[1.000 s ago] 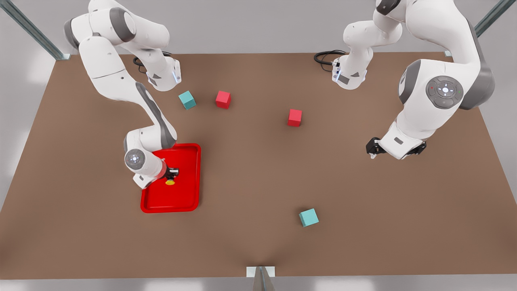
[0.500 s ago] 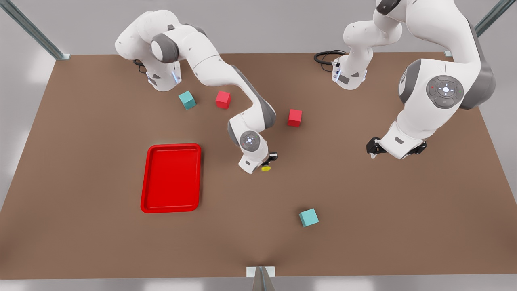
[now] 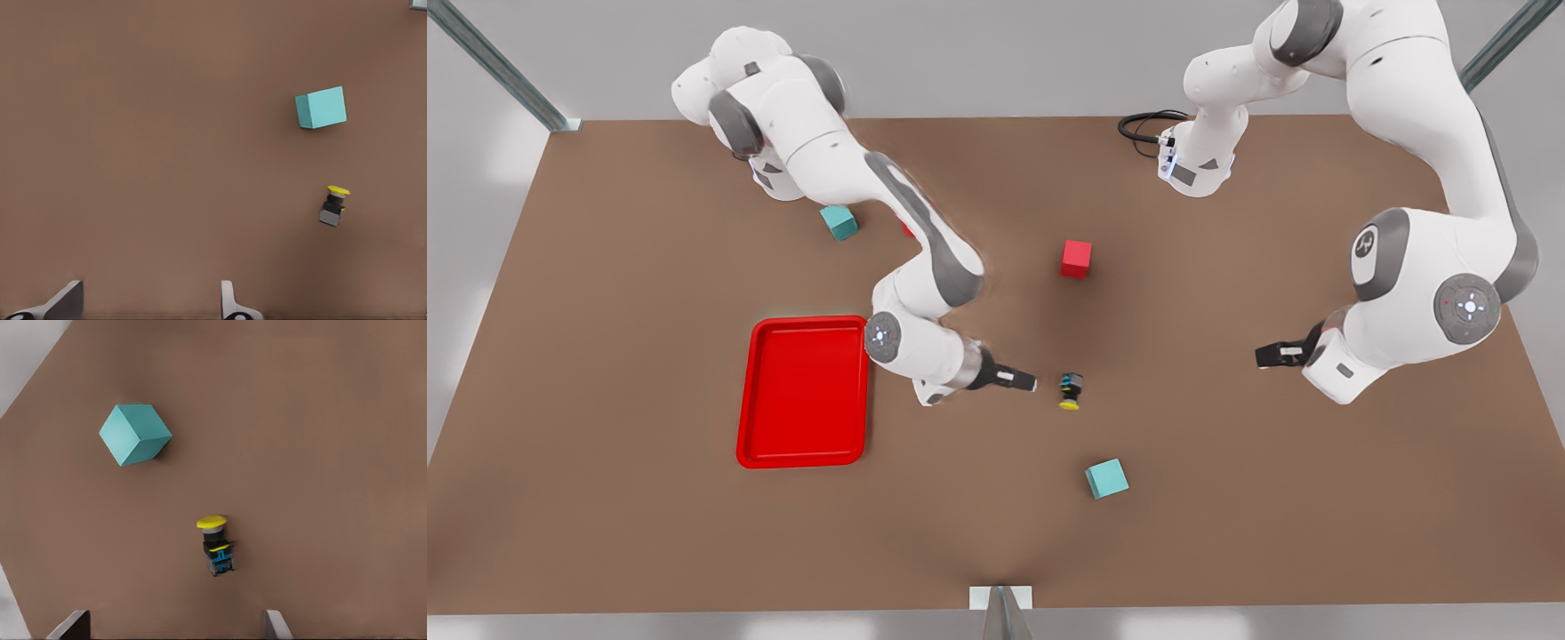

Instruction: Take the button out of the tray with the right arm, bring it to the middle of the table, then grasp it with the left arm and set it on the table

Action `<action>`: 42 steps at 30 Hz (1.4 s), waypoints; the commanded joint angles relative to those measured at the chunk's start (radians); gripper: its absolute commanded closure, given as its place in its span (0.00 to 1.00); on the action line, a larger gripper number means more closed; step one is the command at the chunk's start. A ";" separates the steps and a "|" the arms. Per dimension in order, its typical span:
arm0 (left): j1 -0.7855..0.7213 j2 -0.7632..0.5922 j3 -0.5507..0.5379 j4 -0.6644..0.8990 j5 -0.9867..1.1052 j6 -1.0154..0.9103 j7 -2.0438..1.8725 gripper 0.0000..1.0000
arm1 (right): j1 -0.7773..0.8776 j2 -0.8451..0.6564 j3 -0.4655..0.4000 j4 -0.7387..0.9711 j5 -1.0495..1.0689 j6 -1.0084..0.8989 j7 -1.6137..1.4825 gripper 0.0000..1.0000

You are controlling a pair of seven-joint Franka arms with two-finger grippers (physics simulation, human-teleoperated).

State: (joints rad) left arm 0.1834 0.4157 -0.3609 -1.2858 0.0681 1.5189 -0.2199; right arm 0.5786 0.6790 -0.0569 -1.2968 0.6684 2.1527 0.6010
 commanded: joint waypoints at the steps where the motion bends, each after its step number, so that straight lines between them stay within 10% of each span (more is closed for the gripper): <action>1: -0.085 0.012 -0.001 0.002 0.059 0.004 -0.061 0.00 | -0.190 -0.203 0.065 -0.251 -0.342 -0.148 -0.203 0.00; 5: -0.545 0.225 0.008 0.134 0.173 0.218 -0.793 0.00 | -0.359 -0.409 -0.139 -0.363 -0.708 -0.493 -0.605 0.00; 8: -0.556 0.245 0.008 0.134 0.344 0.173 -0.788 0.00 | -0.520 -0.602 -0.127 -0.271 -0.652 -0.703 -0.725 0.00; 10: -0.562 0.245 0.008 0.135 0.412 0.106 -0.915 0.00 | -0.721 -0.647 0.138 -0.269 -0.662 -0.741 -0.754 0.00; 31: -0.532 0.393 -0.003 0.094 0.194 0.325 -0.053 0.00 | -0.750 -0.427 0.132 -0.021 -0.900 -0.580 -0.764 0.00; 42: -0.484 0.318 0.002 -0.233 0.200 0.667 -0.184 0.00 | -0.784 -0.417 0.134 -0.022 -0.898 -0.573 -0.768 0.00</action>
State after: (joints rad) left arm -0.2990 0.7325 -0.3597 -1.5167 0.2686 2.0832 -0.4824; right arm -0.2041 0.2635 0.0765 -1.3214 -0.2310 1.5722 -0.0785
